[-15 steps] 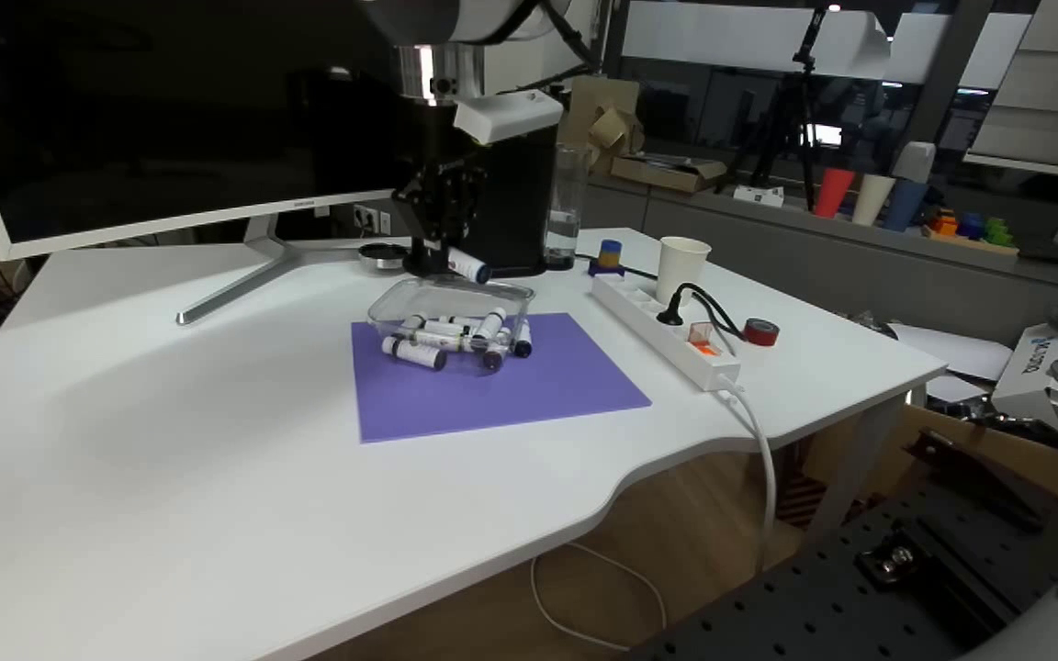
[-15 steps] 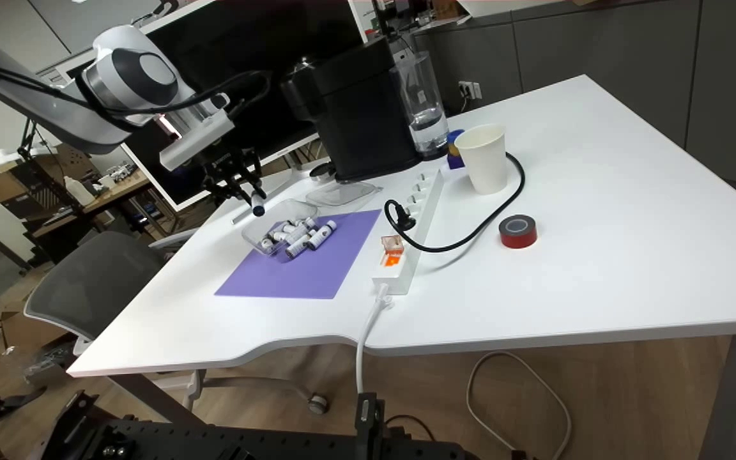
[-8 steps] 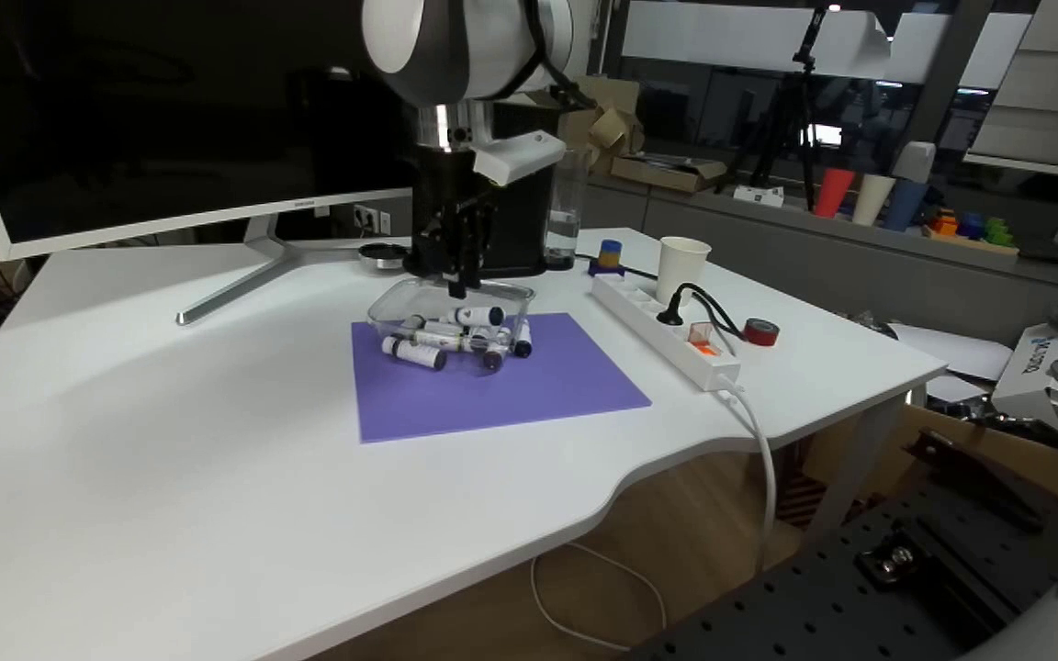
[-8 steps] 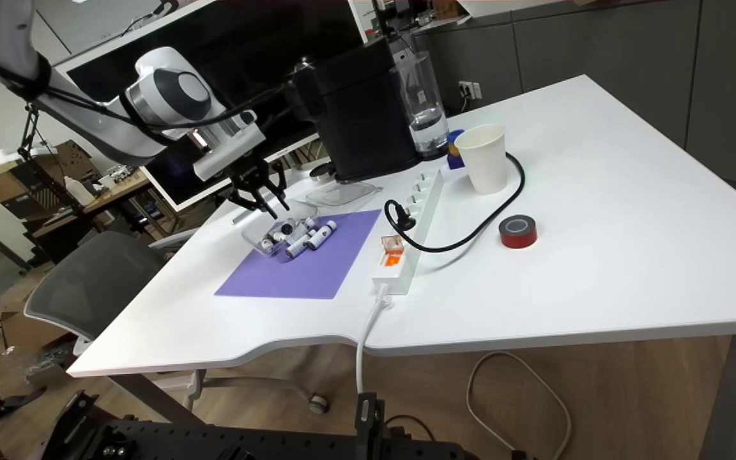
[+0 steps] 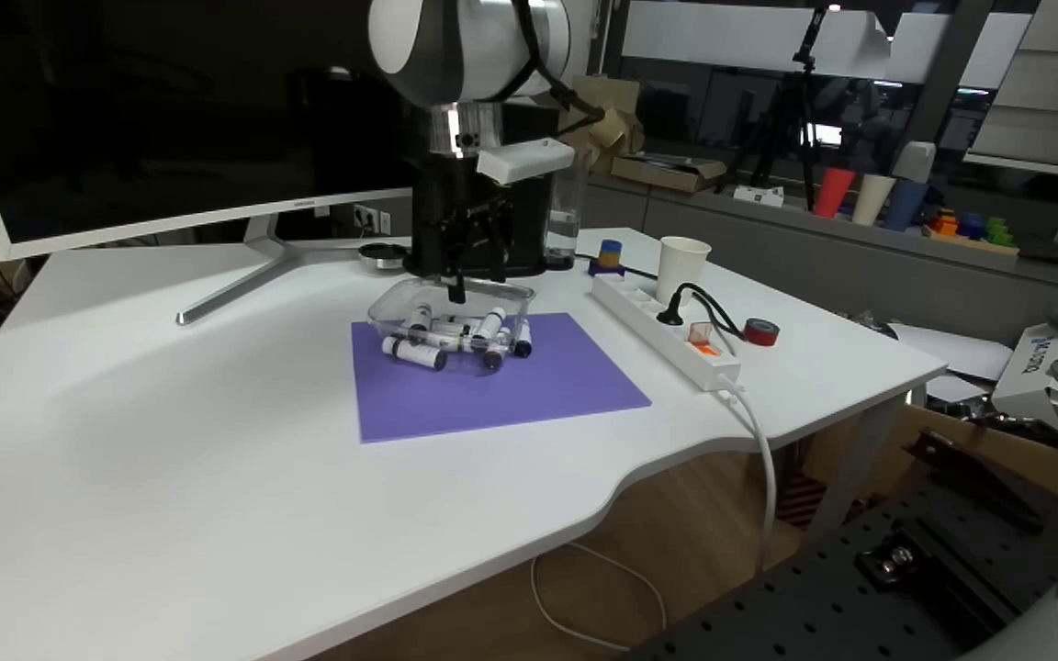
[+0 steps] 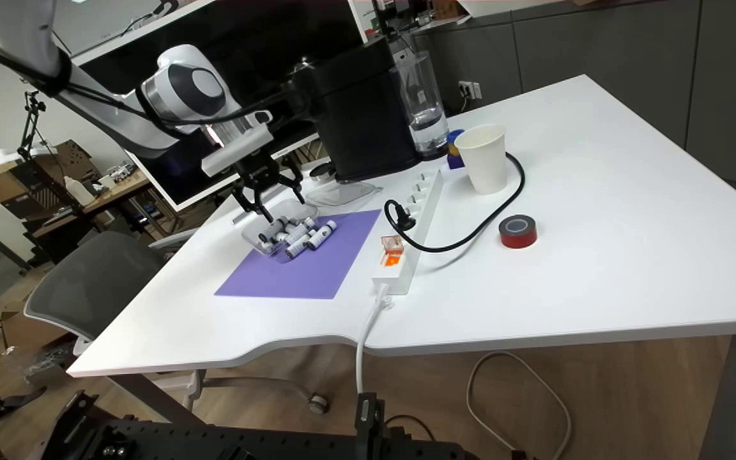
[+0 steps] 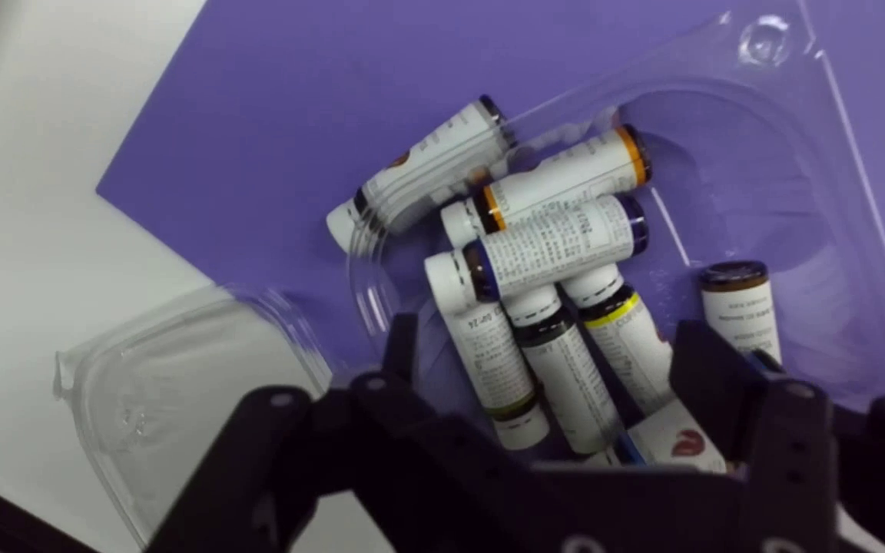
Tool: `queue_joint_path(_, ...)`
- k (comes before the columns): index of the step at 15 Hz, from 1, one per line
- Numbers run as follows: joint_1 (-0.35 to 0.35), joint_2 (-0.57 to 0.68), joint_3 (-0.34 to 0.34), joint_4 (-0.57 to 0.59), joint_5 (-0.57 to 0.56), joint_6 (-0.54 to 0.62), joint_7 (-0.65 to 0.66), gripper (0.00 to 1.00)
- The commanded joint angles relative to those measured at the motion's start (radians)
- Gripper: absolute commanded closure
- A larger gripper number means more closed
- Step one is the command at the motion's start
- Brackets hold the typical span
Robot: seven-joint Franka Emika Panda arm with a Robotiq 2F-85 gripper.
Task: Put the object on the purple paper into the colourless bowl
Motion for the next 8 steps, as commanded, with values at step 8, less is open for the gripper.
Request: queue_joint_path(8, 0.003, -0.266, -0.073, -0.114, 0.042, -0.332, 0.32, 0.0)
